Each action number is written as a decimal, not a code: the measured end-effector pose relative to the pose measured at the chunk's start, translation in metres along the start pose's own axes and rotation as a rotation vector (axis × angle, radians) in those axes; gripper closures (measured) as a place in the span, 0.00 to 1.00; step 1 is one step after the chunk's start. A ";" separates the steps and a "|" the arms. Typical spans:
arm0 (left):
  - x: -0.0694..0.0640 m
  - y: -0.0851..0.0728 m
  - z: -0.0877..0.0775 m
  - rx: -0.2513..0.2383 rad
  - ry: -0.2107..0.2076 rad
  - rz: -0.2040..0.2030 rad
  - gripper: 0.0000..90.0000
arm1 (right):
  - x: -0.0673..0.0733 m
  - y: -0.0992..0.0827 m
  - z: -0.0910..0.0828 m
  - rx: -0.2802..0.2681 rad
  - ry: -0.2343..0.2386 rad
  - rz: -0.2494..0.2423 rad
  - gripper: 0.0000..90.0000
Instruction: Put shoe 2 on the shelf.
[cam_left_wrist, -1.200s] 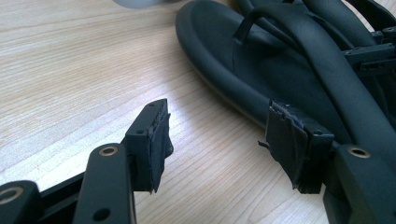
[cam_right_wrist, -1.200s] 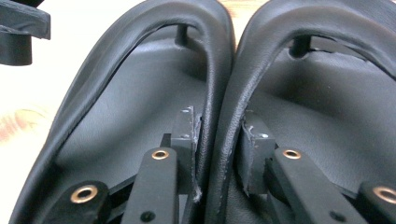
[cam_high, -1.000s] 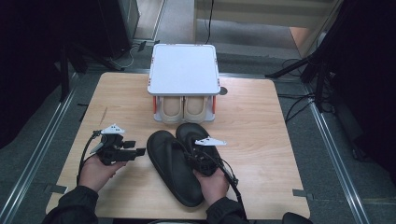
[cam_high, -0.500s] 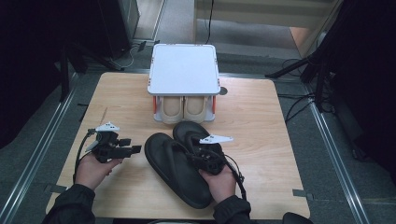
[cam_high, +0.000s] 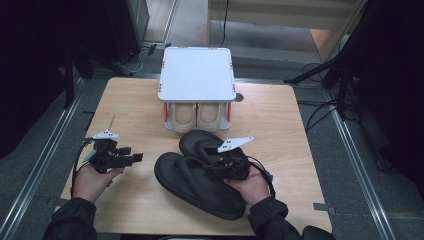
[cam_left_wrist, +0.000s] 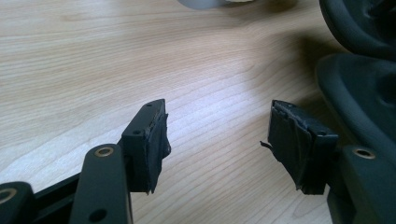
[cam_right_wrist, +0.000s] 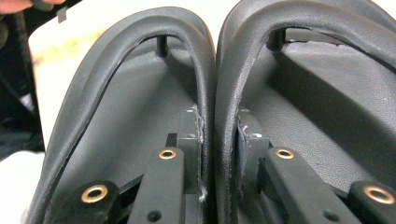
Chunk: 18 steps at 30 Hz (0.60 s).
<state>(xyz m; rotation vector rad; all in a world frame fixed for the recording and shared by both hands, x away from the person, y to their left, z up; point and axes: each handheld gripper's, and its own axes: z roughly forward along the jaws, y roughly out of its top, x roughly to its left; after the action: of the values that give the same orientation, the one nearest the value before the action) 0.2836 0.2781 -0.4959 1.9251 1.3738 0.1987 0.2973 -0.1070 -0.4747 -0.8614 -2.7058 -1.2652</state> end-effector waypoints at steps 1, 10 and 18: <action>0.000 -0.001 0.000 -0.006 0.005 -0.004 0.42 | -0.002 0.001 0.000 0.008 0.006 -0.013 0.84; 0.003 -0.009 -0.006 -0.004 0.025 -0.024 0.42 | -0.019 0.025 0.002 0.051 0.104 -0.081 0.84; 0.003 -0.016 -0.010 0.001 0.033 -0.038 0.42 | -0.020 0.054 0.008 0.093 0.160 -0.133 0.84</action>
<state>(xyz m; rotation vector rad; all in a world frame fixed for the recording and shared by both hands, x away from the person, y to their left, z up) 0.2675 0.2875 -0.4998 1.9024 1.4313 0.2116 0.3424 -0.0828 -0.4478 -0.5544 -2.7067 -1.1636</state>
